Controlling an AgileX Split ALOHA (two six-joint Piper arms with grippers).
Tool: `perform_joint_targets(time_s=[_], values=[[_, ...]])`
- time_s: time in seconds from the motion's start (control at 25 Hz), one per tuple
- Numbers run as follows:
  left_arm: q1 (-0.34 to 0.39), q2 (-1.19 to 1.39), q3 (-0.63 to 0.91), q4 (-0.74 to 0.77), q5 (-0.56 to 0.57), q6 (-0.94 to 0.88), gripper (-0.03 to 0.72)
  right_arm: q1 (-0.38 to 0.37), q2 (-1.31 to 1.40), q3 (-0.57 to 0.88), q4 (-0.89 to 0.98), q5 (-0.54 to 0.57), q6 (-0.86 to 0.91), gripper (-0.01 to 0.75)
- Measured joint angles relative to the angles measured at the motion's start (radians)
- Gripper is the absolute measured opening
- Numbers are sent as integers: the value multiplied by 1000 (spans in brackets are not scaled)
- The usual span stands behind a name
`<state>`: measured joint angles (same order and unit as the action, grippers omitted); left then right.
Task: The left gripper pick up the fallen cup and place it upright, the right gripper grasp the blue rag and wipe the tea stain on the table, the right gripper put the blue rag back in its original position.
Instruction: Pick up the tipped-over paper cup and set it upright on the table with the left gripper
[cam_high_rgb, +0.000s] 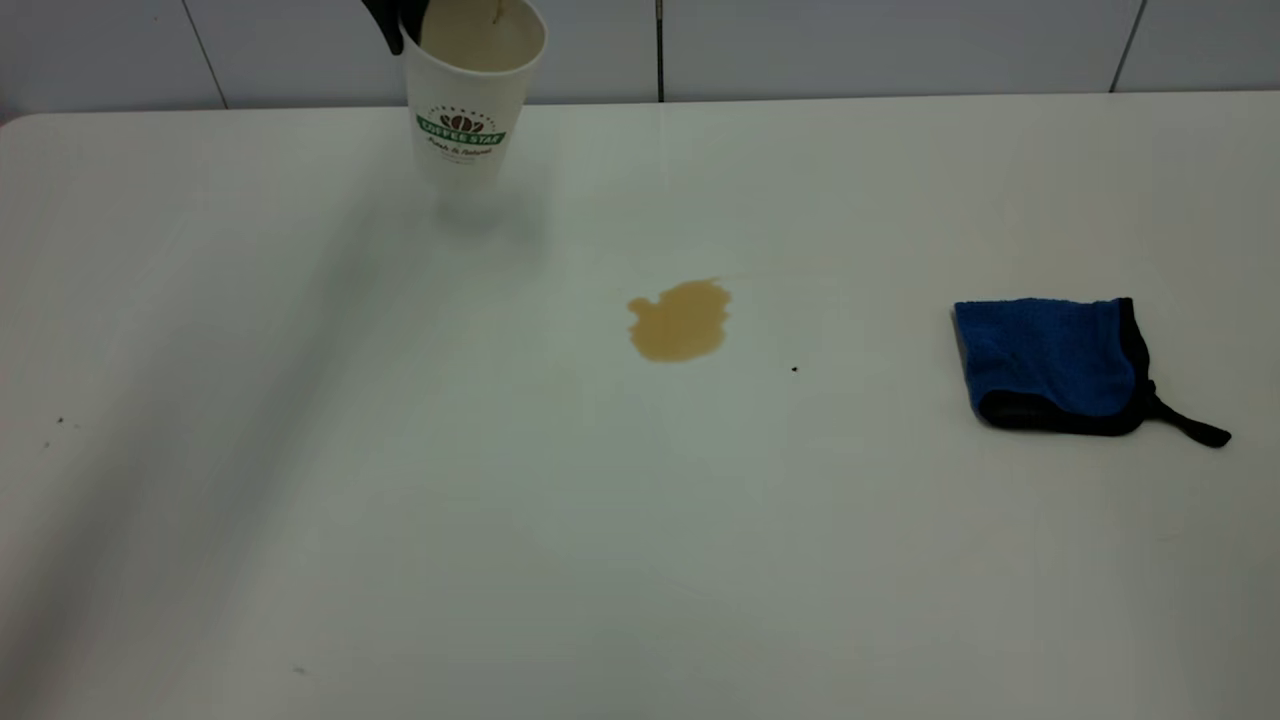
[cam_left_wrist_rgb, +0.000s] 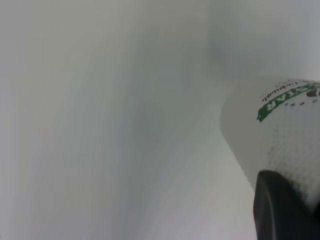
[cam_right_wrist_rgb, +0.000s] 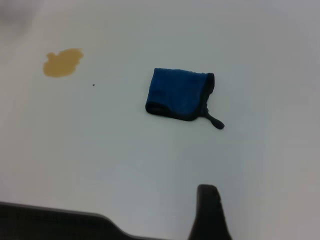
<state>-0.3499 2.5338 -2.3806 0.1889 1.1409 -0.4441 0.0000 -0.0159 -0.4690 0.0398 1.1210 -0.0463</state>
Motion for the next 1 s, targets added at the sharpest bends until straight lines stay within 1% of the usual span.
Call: perform_joint_targets(time_s=[0.16, 0.32, 0.44, 0.76, 0.88, 1.0], values=[[69, 9, 0, -107, -35, 108, 9, 0, 0, 0, 0, 0, 0, 590], [119, 49, -1, -214, -47, 184, 9, 0, 0, 0, 0, 0, 0, 590], [139, 85, -1, -266, -50, 217, 9, 0, 0, 0, 0, 0, 0, 590], [162, 134, -1, -340, -81, 252, 12, 0, 0, 0, 0, 0, 0, 590], [166, 148, -1, -352, -84, 253, 36, 0, 0, 0, 0, 0, 0, 590], [167, 155, -1, -359, -86, 253, 106, 0, 0, 0, 0, 0, 0, 590]])
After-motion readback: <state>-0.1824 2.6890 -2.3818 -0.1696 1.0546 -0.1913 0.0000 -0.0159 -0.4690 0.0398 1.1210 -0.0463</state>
